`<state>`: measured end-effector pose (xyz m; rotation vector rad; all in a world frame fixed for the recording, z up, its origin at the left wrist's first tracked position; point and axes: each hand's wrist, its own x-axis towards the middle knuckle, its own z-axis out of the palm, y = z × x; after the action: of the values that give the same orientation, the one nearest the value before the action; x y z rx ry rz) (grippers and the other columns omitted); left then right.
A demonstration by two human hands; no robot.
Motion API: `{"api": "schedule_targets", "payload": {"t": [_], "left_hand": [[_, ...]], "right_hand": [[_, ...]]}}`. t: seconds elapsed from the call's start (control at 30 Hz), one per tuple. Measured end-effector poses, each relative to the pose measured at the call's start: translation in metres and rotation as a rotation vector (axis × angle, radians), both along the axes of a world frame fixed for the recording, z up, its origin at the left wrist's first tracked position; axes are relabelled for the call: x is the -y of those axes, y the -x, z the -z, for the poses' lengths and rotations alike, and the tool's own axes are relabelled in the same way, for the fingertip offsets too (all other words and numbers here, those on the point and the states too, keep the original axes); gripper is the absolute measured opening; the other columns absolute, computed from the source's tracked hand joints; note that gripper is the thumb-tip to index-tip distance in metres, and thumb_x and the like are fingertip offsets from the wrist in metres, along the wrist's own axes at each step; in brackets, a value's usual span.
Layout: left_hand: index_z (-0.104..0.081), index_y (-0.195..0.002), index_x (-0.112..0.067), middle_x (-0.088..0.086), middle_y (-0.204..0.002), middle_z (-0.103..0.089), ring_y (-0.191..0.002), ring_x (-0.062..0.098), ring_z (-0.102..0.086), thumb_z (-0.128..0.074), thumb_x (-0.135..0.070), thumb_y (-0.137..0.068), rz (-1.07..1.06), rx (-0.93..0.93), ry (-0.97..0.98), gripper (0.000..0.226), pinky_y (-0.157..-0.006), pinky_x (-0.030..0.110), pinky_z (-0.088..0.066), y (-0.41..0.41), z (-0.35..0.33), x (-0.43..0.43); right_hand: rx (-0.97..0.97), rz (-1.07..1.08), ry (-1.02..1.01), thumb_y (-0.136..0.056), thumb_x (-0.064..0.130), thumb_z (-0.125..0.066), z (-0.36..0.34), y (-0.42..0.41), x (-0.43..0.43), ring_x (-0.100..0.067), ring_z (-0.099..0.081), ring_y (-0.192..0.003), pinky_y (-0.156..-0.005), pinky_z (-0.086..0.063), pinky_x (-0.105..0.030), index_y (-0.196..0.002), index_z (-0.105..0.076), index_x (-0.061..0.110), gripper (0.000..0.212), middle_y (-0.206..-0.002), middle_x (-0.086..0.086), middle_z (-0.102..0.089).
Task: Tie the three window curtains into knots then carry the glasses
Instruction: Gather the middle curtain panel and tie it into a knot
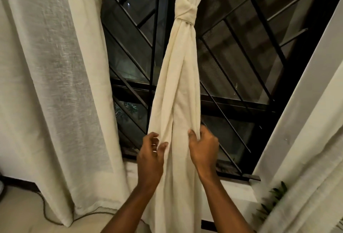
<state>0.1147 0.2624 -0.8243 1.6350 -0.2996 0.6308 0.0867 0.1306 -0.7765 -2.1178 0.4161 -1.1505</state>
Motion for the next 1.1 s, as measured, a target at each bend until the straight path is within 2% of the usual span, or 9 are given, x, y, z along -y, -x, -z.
{"api": "schedule_targets", "payload": {"t": [0.2, 0.3, 0.43, 0.53, 0.6, 0.83, 0.9, 1.0, 1.1], "left_hand": [[-0.059, -0.105, -0.029, -0.016, -0.087, -0.063, -0.079, 0.003, -0.06, -0.061, -0.021, -0.091, 0.158, 0.005, -0.098, 0.016, -0.067, 0.014, -0.049, 0.022, 0.019, 0.024], [-0.059, -0.097, -0.03, -0.017, -0.084, -0.063, -0.079, 0.001, -0.06, -0.057, -0.025, -0.093, 0.115, -0.016, -0.08, 0.006, -0.066, 0.015, -0.048, 0.022, 0.025, 0.024], [-0.056, -0.1, -0.023, -0.012, -0.084, -0.064, -0.075, 0.003, -0.061, -0.051, -0.029, -0.096, 0.023, -0.079, -0.002, 0.009, -0.064, 0.025, -0.051, 0.013, 0.028, 0.017], [-0.054, -0.103, -0.016, -0.006, -0.086, -0.063, -0.077, 0.014, -0.061, -0.049, -0.025, -0.097, -0.118, -0.094, 0.073, 0.013, -0.065, 0.031, -0.048, 0.005, 0.026, 0.005], [-0.055, -0.103, -0.015, -0.007, -0.086, -0.061, -0.076, 0.014, -0.059, -0.049, -0.024, -0.097, -0.172, -0.099, 0.092, 0.012, -0.066, 0.03, -0.046, 0.001, 0.024, -0.001], [-0.056, -0.112, -0.027, -0.021, -0.094, -0.062, -0.084, 0.003, -0.064, -0.054, -0.026, -0.095, 0.027, -0.08, -0.108, 0.017, -0.07, 0.023, -0.053, 0.026, 0.043, 0.019], [-0.049, -0.118, -0.032, -0.016, -0.111, -0.059, -0.095, 0.007, -0.063, -0.052, -0.025, -0.096, 0.074, -0.041, -0.166, 0.023, -0.076, 0.027, -0.055, 0.032, 0.05, 0.024], [-0.043, -0.119, -0.027, -0.004, -0.135, -0.042, -0.112, 0.015, -0.055, -0.049, -0.028, -0.092, 0.004, 0.111, -0.234, 0.027, -0.083, 0.028, -0.054, 0.037, 0.055, 0.024], [-0.048, -0.113, -0.019, 0.004, -0.127, -0.045, -0.115, 0.022, -0.048, -0.052, -0.021, -0.086, -0.09, 0.42, -0.412, 0.027, -0.095, 0.033, -0.044, 0.043, 0.058, 0.023]], "right_hand": [[-0.19, -0.335, -0.13, -0.084, 0.027, -0.065, 0.014, -0.001, -0.01, -0.015, -0.065, -0.097, -0.082, -0.058, -0.038, -0.114, -0.058, 0.025, 0.03, -0.105, 0.005, -0.067], [-0.262, -0.388, -0.159, -0.082, 0.02, -0.068, 0.014, -0.002, 0.0, -0.015, -0.065, -0.096, -0.08, -0.056, -0.033, -0.115, -0.061, 0.019, 0.034, -0.102, 0.007, -0.067], [-0.19, -0.157, -0.157, -0.086, 0.014, -0.066, 0.011, -0.001, 0.015, -0.025, -0.068, -0.086, -0.065, -0.049, -0.027, -0.103, -0.069, 0.007, 0.019, -0.087, -0.002, -0.069], [-0.09, 0.151, -0.115, -0.088, 0.015, -0.064, 0.012, 0.0, 0.019, -0.032, -0.067, -0.082, -0.067, -0.055, -0.038, -0.099, -0.068, 0.004, 0.016, -0.088, -0.012, -0.071], [-0.067, 0.161, -0.094, -0.089, 0.017, -0.063, 0.014, 0.002, 0.017, -0.032, -0.068, -0.081, -0.069, -0.057, -0.041, -0.099, -0.067, 0.004, 0.017, -0.088, -0.012, -0.071], [-0.225, -0.259, -0.015, -0.095, 0.027, -0.056, 0.03, 0.003, -0.022, -0.01, -0.064, -0.077, -0.061, -0.046, -0.01, -0.104, -0.069, 0.009, 0.023, -0.09, 0.003, -0.069], [-0.245, -0.288, -0.009, -0.095, 0.022, -0.056, 0.03, 0.001, -0.025, -0.008, -0.063, -0.073, -0.057, -0.04, -0.006, -0.1, -0.07, 0.009, 0.02, -0.083, 0.005, -0.067], [-0.247, -0.276, -0.012, -0.094, 0.023, -0.056, 0.031, 0.0, -0.021, -0.015, -0.067, -0.079, -0.064, -0.05, -0.019, -0.101, -0.069, 0.008, 0.021, -0.087, 0.0, -0.07], [-0.246, -0.233, -0.048, -0.093, 0.029, -0.059, 0.032, -0.002, -0.016, -0.02, -0.068, -0.09, -0.073, -0.055, -0.028, -0.108, -0.065, 0.012, 0.023, -0.097, -0.002, -0.069]]}}
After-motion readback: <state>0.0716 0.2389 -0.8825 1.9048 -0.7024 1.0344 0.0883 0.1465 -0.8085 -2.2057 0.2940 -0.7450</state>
